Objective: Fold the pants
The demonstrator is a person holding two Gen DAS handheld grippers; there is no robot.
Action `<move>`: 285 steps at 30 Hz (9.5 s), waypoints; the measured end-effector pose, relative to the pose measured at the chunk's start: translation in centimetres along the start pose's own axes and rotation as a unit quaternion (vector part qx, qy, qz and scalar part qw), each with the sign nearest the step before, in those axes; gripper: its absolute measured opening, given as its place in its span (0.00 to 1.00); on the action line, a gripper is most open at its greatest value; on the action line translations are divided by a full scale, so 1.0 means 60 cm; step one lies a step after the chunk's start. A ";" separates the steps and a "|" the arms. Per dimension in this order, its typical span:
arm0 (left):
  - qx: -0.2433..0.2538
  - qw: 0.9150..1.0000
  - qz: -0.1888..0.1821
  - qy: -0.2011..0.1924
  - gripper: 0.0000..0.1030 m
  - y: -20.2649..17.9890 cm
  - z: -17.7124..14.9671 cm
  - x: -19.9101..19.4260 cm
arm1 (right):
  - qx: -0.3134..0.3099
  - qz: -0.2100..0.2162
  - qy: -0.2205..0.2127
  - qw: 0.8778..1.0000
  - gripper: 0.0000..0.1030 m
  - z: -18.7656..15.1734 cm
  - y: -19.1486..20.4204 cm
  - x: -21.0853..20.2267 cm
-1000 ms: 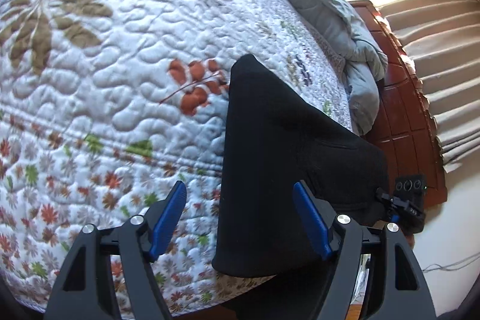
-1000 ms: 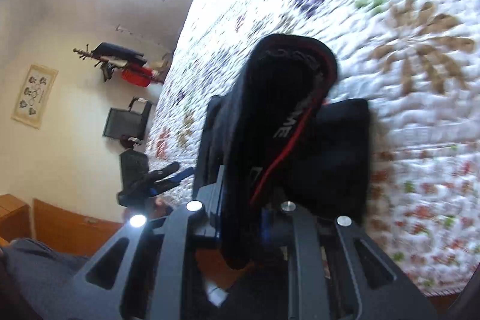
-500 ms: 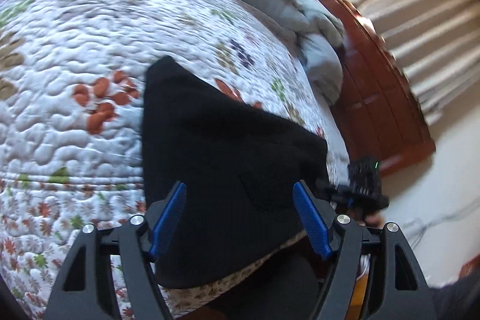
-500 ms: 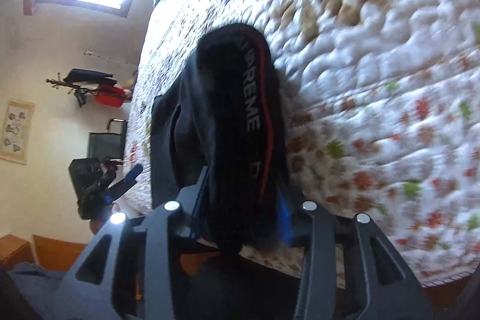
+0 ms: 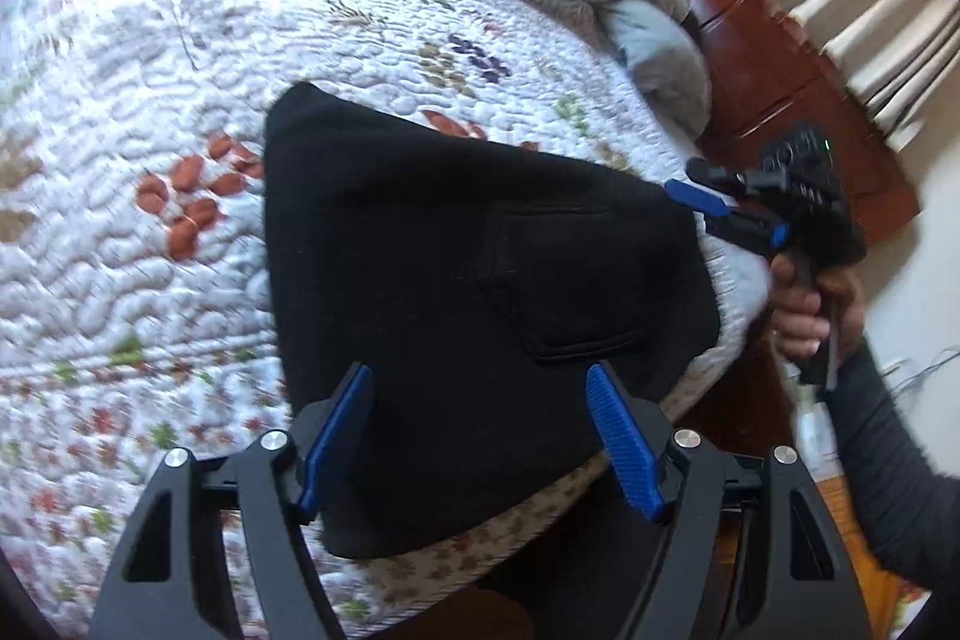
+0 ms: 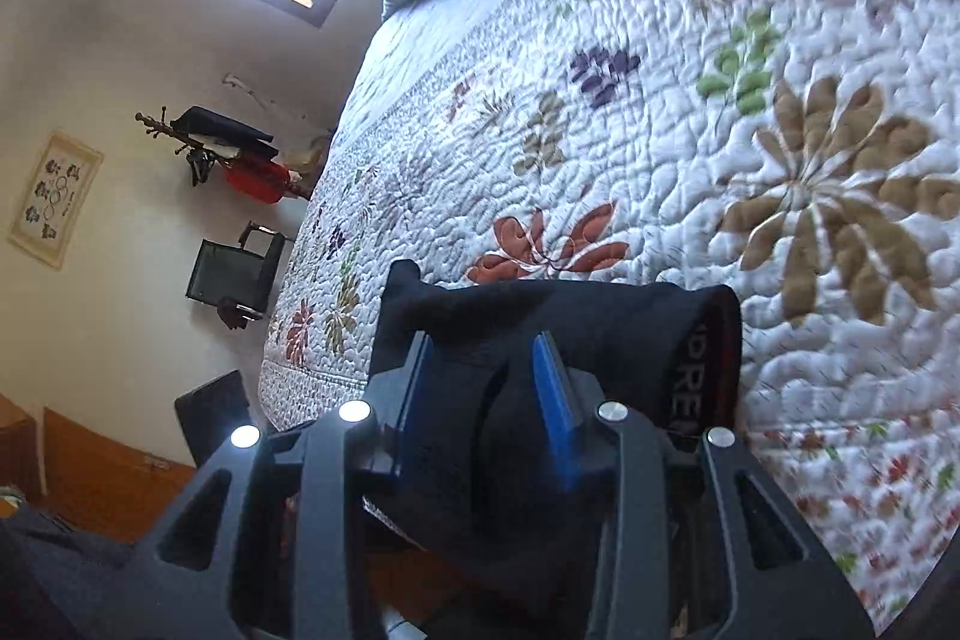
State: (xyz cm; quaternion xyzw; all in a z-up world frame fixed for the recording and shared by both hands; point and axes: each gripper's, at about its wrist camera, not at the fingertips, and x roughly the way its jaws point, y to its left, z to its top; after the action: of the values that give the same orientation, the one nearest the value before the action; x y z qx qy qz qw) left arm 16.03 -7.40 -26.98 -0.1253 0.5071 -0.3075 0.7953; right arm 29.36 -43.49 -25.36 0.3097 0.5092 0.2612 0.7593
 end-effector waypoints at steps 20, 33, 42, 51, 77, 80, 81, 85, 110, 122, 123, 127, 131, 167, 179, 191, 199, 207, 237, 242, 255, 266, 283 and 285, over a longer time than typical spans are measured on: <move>0.059 0.993 0.100 0.004 0.72 -0.001 0.063 0.021 | 0.070 0.023 0.025 0.997 0.04 -0.016 -0.119 -0.004; 0.023 0.999 0.040 0.005 0.72 0.066 0.137 0.071 | 0.029 -0.012 0.064 0.997 0.18 -0.146 -0.042 -0.042; -0.004 1.000 0.014 -0.005 0.74 0.078 0.140 0.049 | 0.038 -0.048 0.054 0.997 0.15 -0.143 -0.049 -0.058; -0.103 0.994 -0.030 -0.004 0.77 0.143 0.066 0.010 | 0.034 -0.067 0.000 0.997 0.21 -0.027 -0.031 -0.025; -0.195 0.959 -0.185 0.091 0.85 0.194 0.055 0.091 | 0.058 -0.056 0.124 0.989 0.89 -0.125 -0.077 0.007; -0.198 0.958 -0.180 0.102 0.85 0.198 0.053 0.102 | 0.095 -0.025 0.111 0.989 0.90 -0.118 -0.092 -0.002; -0.200 0.958 -0.179 0.104 0.85 0.198 0.054 0.108 | 0.100 -0.019 0.109 0.989 0.90 -0.114 -0.096 -0.001; -0.205 0.955 -0.184 0.109 0.87 0.191 0.062 0.123 | 0.114 -0.006 0.108 0.988 0.98 -0.098 -0.099 0.015; -0.166 0.975 -0.136 0.067 0.26 0.154 0.064 0.078 | 0.037 -0.048 0.081 0.995 0.26 -0.100 0.013 0.004; -0.144 0.985 -0.092 -0.027 0.26 0.251 0.163 -0.126 | -0.058 -0.014 0.078 0.995 0.26 0.018 0.177 0.095; -0.148 0.985 -0.084 -0.032 0.26 0.270 0.170 -0.139 | -0.060 -0.011 0.080 0.995 0.26 0.028 0.181 0.113; -0.165 0.985 -0.041 -0.042 0.26 0.372 0.207 -0.174 | -0.070 -0.001 0.101 0.992 0.26 0.076 0.197 0.232; -0.193 0.980 -0.005 -0.051 0.26 0.490 0.239 -0.188 | -0.063 0.007 0.129 0.990 0.26 0.129 0.208 0.362; -0.186 0.975 -0.059 -0.105 0.80 0.556 0.205 -0.231 | -0.062 0.035 0.072 0.995 0.34 0.171 0.215 0.422; -0.189 0.979 0.004 -0.080 0.87 0.501 0.128 -0.227 | 0.014 0.046 0.044 0.998 0.48 0.045 0.186 0.378; -0.120 0.944 0.248 -0.180 0.96 0.222 -0.071 -0.457 | -0.123 -0.169 -0.082 0.975 0.94 -0.249 0.414 0.136; -0.085 0.922 0.310 -0.215 0.96 0.095 -0.157 -0.559 | -0.153 -0.249 -0.106 0.951 0.96 -0.402 0.517 0.080; -0.036 0.940 0.268 -0.207 0.96 -0.004 -0.213 -0.620 | -0.214 -0.288 -0.175 0.917 0.96 -0.472 0.635 -0.007; -0.031 0.935 0.253 -0.247 0.96 -0.079 -0.282 -0.671 | -0.240 -0.312 -0.208 0.895 0.96 -0.579 0.709 -0.085; -0.034 0.934 0.259 -0.245 0.96 -0.069 -0.273 -0.666 | -0.241 -0.309 -0.202 0.898 0.97 -0.567 0.706 -0.070; -0.039 0.928 0.282 -0.241 0.96 -0.049 -0.248 -0.657 | -0.237 -0.312 -0.187 0.901 0.96 -0.535 0.695 -0.044; -0.043 0.932 0.273 -0.235 0.96 -0.046 -0.233 -0.654 | -0.235 -0.309 -0.177 0.904 0.96 -0.522 0.689 -0.033; -0.045 0.925 0.292 -0.239 0.96 -0.044 -0.219 -0.655 | -0.236 -0.310 -0.179 0.904 0.96 -0.499 0.686 -0.028; -0.044 0.925 0.292 -0.238 0.96 -0.043 -0.216 -0.654 | -0.234 -0.309 -0.179 0.905 0.96 -0.498 0.683 -0.028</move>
State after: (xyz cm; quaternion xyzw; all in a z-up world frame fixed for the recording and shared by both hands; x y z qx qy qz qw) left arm -8.01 16.24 -2.94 -0.0757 0.3303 -0.0004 0.9408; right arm -2.49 -11.05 -2.78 -0.0078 0.3594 0.0655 0.9309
